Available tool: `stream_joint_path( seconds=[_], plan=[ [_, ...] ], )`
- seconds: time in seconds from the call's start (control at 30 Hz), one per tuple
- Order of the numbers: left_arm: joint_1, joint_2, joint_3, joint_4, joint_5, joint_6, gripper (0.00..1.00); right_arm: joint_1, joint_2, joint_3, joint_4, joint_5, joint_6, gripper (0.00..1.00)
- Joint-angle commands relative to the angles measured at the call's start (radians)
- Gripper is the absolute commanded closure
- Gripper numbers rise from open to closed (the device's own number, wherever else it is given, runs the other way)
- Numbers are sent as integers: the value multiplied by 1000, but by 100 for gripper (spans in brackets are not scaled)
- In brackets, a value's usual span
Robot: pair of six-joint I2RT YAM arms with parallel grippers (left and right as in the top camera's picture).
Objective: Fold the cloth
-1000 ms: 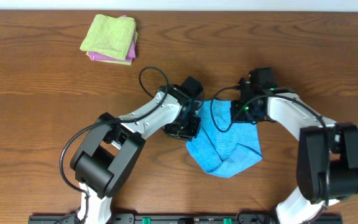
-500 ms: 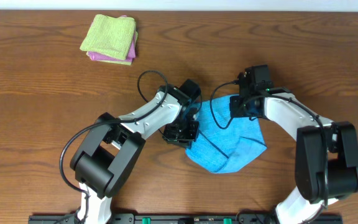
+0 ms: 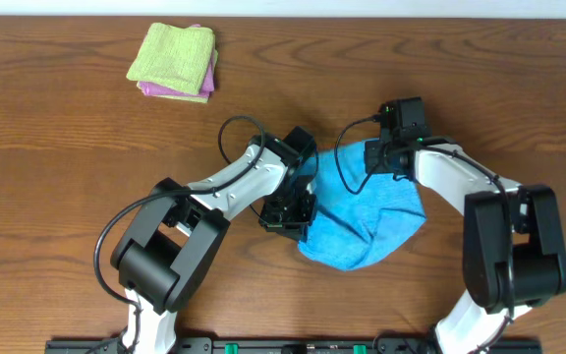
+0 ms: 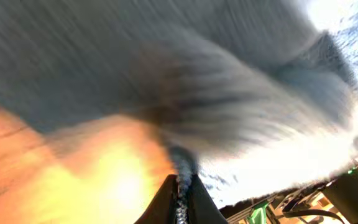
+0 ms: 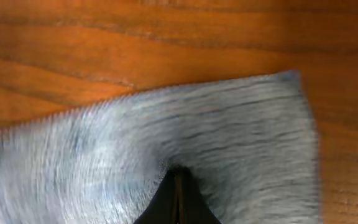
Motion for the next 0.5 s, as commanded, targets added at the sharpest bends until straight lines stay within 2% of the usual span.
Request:
stream_joint_path(
  seconds=[0.0, 0.07, 0.17, 0.23, 0.47],
  plan=[
    [2, -30, 9, -6, 15, 11, 92, 0, 81, -24, -3, 92, 27, 98],
    [2, -30, 9, -8, 15, 11, 86, 0, 81, -24, 11, 99, 27, 98],
    [2, -30, 9, -13, 15, 11, 85, 0, 81, -24, 32, 103, 31, 98],
    [2, -30, 9, -17, 15, 11, 81, -1, 81, -24, 35, 119, 42, 99],
    [2, -30, 9, -46, 15, 11, 84, -2, 81, -24, 75, 200, 53, 99]
  ],
)
